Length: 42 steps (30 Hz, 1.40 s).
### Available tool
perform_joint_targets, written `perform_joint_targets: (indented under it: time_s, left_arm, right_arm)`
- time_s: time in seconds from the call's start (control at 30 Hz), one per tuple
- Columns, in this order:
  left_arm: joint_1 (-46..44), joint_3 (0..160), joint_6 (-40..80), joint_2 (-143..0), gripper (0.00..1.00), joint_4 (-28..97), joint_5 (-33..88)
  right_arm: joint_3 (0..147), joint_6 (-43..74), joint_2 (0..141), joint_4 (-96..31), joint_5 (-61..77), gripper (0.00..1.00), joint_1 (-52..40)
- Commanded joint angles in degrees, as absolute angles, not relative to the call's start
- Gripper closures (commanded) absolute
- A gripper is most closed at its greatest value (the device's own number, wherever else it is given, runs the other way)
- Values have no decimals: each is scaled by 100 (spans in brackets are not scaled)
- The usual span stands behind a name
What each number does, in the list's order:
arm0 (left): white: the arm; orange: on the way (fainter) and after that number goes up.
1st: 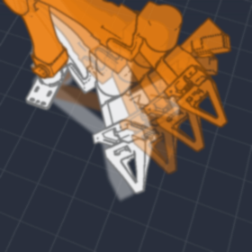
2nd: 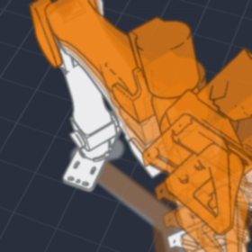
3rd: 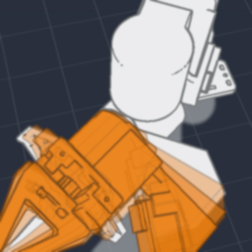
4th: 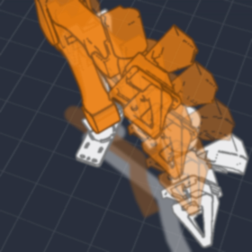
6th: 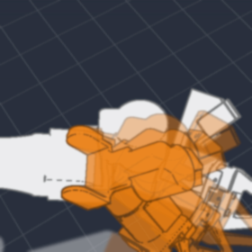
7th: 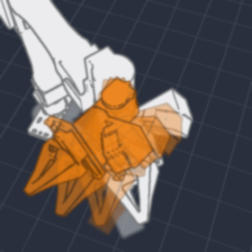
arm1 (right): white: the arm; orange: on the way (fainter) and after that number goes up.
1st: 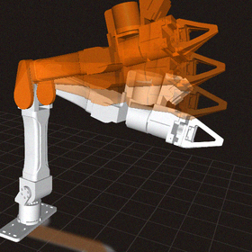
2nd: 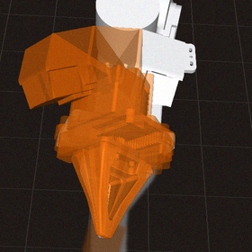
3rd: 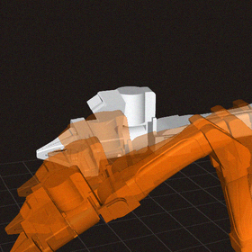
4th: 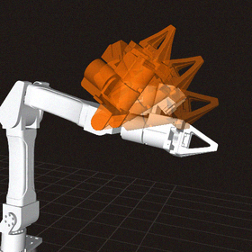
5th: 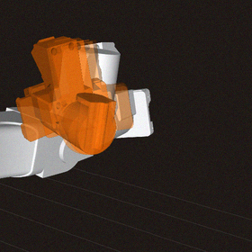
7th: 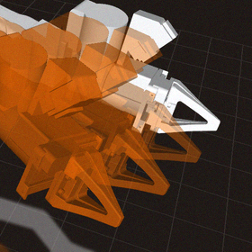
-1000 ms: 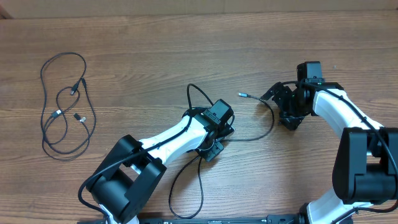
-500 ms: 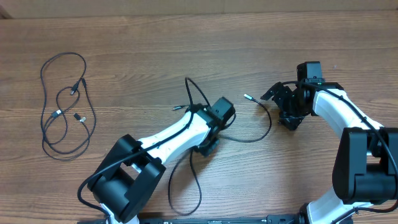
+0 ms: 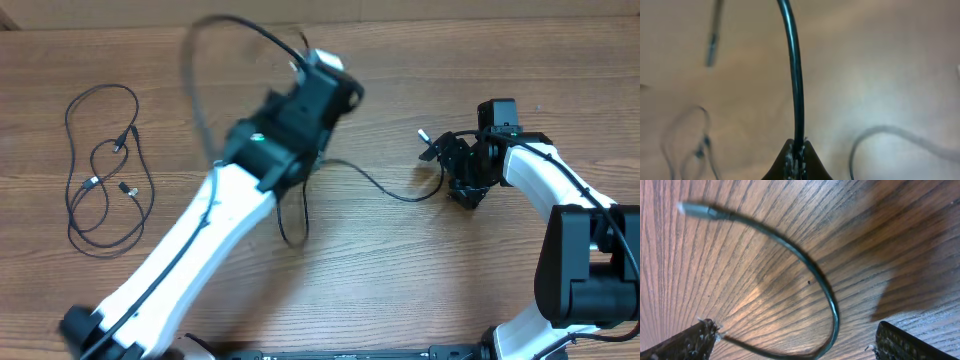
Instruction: Untangle cables
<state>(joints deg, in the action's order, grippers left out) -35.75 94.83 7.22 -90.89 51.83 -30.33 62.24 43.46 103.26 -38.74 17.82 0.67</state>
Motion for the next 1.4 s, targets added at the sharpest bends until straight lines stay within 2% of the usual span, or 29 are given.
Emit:
perform_joint_targets:
  time_s: [0.0, 0.27, 0.43, 0.5, 0.63, 0.73, 0.87, 1.0, 1.17, 1.27, 1.37]
  left_arm:
    - [-3474, 9880, 843, -8799, 96, 5004, -3505]
    - [-3474, 9937, 836, -8781, 96, 5295, -1973]
    - [-3472, 9937, 838, -9102, 96, 5730, -1730]
    - [-3463, 9937, 812, -9244, 96, 5758, -1184]
    - [-3365, 9937, 283, -9596, 96, 5695, 740]
    - [-3304, 9937, 148, -9865, 96, 5747, 1275]
    - [-3175, 9937, 106, -10121, 96, 5885, 1365]
    - [-2930, 9937, 106, -10151, 96, 5977, 1575]
    - [-2567, 9937, 235, -10154, 96, 5902, 2427]
    - [-2370, 9937, 919, -10162, 96, 5741, 2515]
    - [-2327, 9937, 1461, -10191, 96, 5544, 2510]
  right_arm:
    - [6184, 4338, 10337, -3863, 1813, 0, 60]
    - [6184, 4338, 10337, -3933, 1824, 0, 58]
    - [6182, 4338, 10337, -3922, 2106, 0, -34]
    - [6180, 4340, 10344, -3736, 2102, 0, -222]
    - [6180, 4604, 10344, -3607, 2108, 0, -843]
    - [6180, 4910, 10344, -3597, 2108, 0, -1210]
    - [6182, 4925, 10344, -3522, 2108, 0, -1557]
    - [6182, 4668, 10344, -3747, 2110, 0, -1612]
    - [6287, 3500, 10342, -4034, 2132, 0, -1398]
    - [6453, 2663, 10331, -4270, 2895, 0, -1103]
    - [6611, 2370, 10331, -4578, 3002, 0, -714]
